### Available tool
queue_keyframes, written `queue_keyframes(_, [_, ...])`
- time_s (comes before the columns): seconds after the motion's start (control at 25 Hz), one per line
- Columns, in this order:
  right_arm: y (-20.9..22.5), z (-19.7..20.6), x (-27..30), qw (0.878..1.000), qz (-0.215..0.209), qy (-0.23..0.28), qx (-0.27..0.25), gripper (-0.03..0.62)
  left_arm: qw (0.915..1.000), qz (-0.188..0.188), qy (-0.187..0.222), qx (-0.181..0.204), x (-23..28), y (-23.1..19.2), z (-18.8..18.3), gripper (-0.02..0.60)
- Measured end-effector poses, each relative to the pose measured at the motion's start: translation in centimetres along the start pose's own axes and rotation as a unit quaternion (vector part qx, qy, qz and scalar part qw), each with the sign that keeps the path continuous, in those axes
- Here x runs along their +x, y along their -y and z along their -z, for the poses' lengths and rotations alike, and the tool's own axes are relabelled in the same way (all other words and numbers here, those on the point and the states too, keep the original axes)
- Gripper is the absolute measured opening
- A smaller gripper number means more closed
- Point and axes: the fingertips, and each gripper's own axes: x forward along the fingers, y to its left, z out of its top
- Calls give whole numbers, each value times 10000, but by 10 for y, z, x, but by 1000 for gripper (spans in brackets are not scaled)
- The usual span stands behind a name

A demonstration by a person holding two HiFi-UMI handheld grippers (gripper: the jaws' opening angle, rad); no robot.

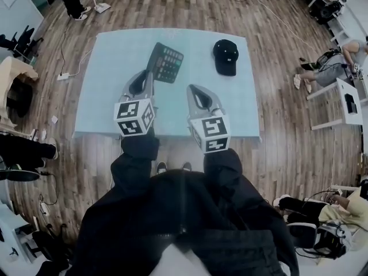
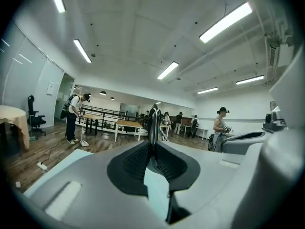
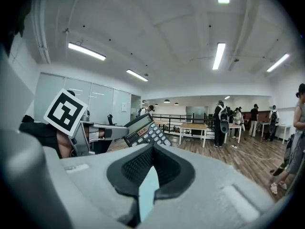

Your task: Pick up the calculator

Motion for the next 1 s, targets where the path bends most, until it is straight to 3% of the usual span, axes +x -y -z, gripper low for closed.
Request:
queue_keyframes(0.36, [14, -58, -5, 9975, 169, 667, -161, 0, 9978, -44, 643, 164, -10, 1, -63, 45])
queue_keyframes(0.64, [31, -111, -24, 9877, 665, 1382, -315, -2, 9926, -60, 1177, 275, -24, 13, -107, 46])
queue_keyframes(1.0, [37, -129, -28, 9829, 672, 1678, -350, -2, 9866, -4, 1583, 402, -39, 25, -133, 44])
